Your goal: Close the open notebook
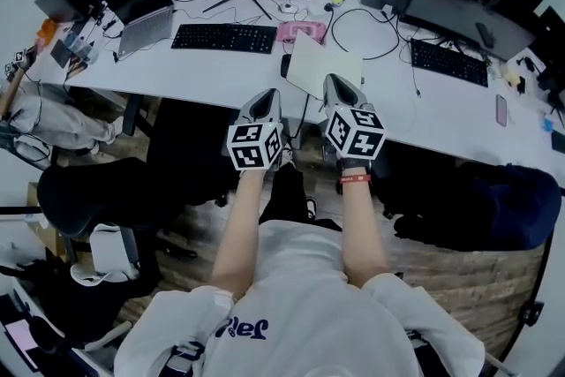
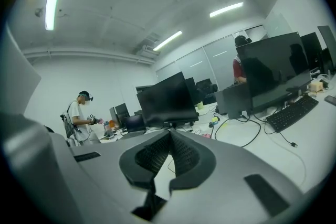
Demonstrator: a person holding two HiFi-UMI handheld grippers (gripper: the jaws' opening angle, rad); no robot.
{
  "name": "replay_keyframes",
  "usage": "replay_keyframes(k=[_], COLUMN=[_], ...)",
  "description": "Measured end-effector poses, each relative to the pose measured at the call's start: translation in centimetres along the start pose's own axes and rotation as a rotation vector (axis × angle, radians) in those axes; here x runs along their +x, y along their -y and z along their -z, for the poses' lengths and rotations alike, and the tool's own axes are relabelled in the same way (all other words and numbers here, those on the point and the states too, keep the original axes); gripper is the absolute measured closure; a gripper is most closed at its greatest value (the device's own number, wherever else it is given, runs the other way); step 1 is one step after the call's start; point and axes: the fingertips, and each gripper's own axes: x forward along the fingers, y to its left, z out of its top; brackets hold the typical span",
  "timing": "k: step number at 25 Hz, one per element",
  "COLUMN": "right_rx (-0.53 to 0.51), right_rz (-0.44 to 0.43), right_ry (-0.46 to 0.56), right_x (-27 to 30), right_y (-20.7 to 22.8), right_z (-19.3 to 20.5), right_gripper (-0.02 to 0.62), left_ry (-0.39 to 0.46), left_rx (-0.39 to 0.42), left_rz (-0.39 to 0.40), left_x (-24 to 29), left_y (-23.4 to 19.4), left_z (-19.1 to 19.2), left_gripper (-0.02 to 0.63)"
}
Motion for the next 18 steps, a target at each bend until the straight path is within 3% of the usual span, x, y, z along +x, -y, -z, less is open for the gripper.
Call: replay_keyframes(k=[9, 18], right_rx=[-0.025, 0.015], right_rz=[0.026, 0.05], right_ry=[-0.061, -0.116], right_x=[3.9, 7.8], right_y=[1.6, 3.3], right_z=[2.6, 5.2], right_gripper=[0.58, 0.58], left_ry=[-0.071, -0.151], left_rx=[-0.04, -0.143], left_rz=[0.042, 0.096], left_x=[5.1, 9.2], left_y=[-1.6, -3.6], left_z=[3.5, 6.9], left_gripper=[0.584, 0.506])
